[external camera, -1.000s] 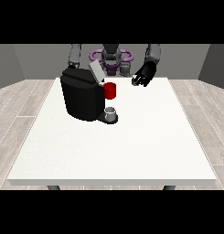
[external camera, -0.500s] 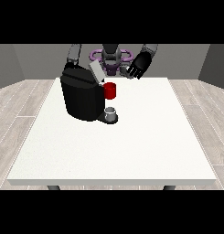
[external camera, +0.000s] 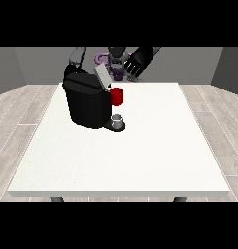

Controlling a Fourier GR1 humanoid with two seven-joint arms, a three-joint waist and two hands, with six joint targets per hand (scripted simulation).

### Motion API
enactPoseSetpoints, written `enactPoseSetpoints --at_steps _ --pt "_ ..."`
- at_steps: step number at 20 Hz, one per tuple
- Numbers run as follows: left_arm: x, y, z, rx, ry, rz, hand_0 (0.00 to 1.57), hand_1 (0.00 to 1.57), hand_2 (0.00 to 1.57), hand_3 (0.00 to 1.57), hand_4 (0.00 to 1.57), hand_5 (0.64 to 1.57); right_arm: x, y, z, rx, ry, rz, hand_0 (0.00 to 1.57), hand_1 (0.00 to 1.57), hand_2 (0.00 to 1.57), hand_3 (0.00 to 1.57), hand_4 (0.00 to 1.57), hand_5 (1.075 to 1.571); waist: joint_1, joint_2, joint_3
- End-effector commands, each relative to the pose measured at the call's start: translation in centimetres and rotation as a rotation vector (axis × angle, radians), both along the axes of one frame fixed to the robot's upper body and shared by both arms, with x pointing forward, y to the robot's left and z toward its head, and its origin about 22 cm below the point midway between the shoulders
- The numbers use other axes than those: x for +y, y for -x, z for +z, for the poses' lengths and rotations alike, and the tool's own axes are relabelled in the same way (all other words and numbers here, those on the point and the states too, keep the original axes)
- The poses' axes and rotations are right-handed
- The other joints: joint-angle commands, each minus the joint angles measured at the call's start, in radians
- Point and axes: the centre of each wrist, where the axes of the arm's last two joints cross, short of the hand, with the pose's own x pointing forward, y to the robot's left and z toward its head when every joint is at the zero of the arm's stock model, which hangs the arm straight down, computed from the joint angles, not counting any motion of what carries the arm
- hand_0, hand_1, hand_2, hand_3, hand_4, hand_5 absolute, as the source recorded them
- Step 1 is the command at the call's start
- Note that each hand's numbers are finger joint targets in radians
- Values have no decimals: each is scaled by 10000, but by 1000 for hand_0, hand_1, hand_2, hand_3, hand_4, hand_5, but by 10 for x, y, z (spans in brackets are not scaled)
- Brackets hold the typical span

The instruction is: Insert the coffee pod into the coffee machine and close the lid

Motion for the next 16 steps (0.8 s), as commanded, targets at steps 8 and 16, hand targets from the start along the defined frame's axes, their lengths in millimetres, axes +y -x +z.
enactPoseSetpoints --at_steps 8,16 --pt "6 -7 63 -1284 -29 474 1225 1225 1284 1233 478 1571 -15 -28 56 -1163 120 168 0 0 0 0 263 1571 -771 1282 0" --pt "1 -10 73 -1351 -337 580 1188 1188 1266 1227 471 1571 7 -36 76 -1323 -85 -70 0 0 0 0 147 1571 -948 1690 -3"
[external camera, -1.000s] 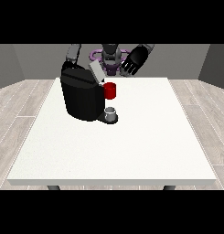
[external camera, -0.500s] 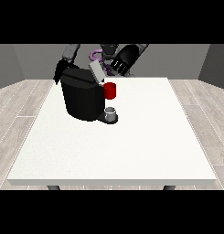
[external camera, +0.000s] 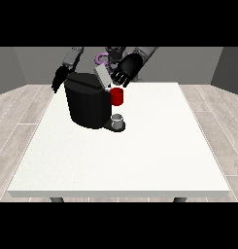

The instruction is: Insert the coffee pod into the coffee machine and close the lid

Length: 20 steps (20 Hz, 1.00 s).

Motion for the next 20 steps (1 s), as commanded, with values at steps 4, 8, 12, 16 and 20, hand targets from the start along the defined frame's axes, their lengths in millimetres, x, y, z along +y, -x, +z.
enactPoseSetpoints --at_steps 4,8,12,16,20 --pt "-7 -3 -5 124 -123 -210 1195 1195 1260 1229 464 1571 -6 -6 6 -34 45 -276 0 0 0 0 0 1571 195 233 -1" --pt "-22 -4 -1 16 68 -369 1251 1251 1290 1217 425 1571 -18 -4 -8 19 27 -390 0 0 0 0 186 1571 191 330 3" --pt "-26 -5 7 162 55 -666 1187 1187 1230 1196 441 1571 -5 -13 5 -132 -38 -656 0 0 0 0 33 1571 384 408 2" --pt "-10 -6 -22 210 -162 -264 1169 1169 1235 1200 422 1571 8 -3 11 0 -21 -339 0 0 0 0 169 1571 -38 234 -5" --pt "-12 -4 5 -138 -152 -407 1216 1216 1259 1200 417 1571 -22 -7 -2 26 -184 -516 0 0 0 0 0 1571 128 477 2"
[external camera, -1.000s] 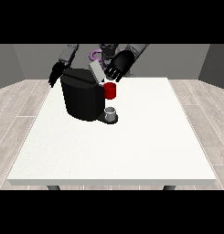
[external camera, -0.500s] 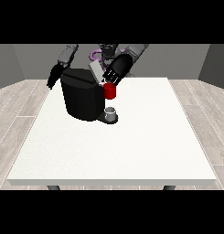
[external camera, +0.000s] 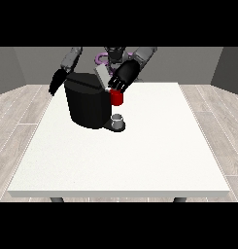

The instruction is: Insert the coffee pod into the coffee machine and close the lid

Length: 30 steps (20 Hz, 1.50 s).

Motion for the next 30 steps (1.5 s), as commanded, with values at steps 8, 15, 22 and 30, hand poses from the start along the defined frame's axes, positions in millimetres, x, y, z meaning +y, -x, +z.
enactPoseSetpoints --at_steps 8,15,22,30 --pt "-11 -1 -5 -451 68 -151 1198 1198 1224 1168 355 1571 -7 -4 6 29 -10 31 0 0 0 0 0 1571 -9 -77 1" --pt "-5 2 22 -1383 -1023 93 1209 1209 1228 1132 0 1571 2 -15 25 -350 -188 64 0 0 0 0 0 1571 20 449 3" --pt "32 5 23 -1530 -1573 464 1173 1173 1170 1017 0 1571 -4 -2 11 -484 161 -16 0 0 0 0 0 1571 -223 594 0" --pt "10 0 4 -2220 -687 -82 1150 1150 1145 953 0 1571 1 -1 9 -538 -167 -152 0 0 0 0 0 1571 -181 595 0"
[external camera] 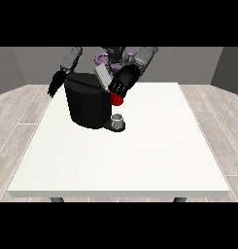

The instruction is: Insert the coffee pod into the coffee machine and close the lid

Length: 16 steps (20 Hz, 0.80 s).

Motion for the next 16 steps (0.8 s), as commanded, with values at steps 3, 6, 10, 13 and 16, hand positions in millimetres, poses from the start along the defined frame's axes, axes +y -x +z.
enactPoseSetpoints --at_steps 3,6,10,13,16 --pt "16 3 25 -1174 398 209 1233 1233 1201 947 0 1571 11 -7 32 -569 286 244 0 0 0 0 41 1571 -453 627 -19" --pt "-10 -1 4 -622 173 -289 1212 1212 1186 971 0 1571 4 -2 -4 -48 145 -93 0 0 0 0 144 1571 58 185 -13" --pt "18 6 36 -1186 106 -9 1250 1250 1216 940 0 1571 -3 -3 3 -519 177 149 0 0 0 0 71 1571 -197 506 -10" --pt "17 5 32 -1610 -508 54 1088 1088 1075 800 0 1571 16 -7 26 -327 693 147 0 0 0 0 147 1571 -351 596 -17" --pt "17 5 27 -1953 -556 -59 925 925 982 695 0 1571 8 -5 14 -639 501 164 0 0 0 0 185 1571 -233 832 -13"
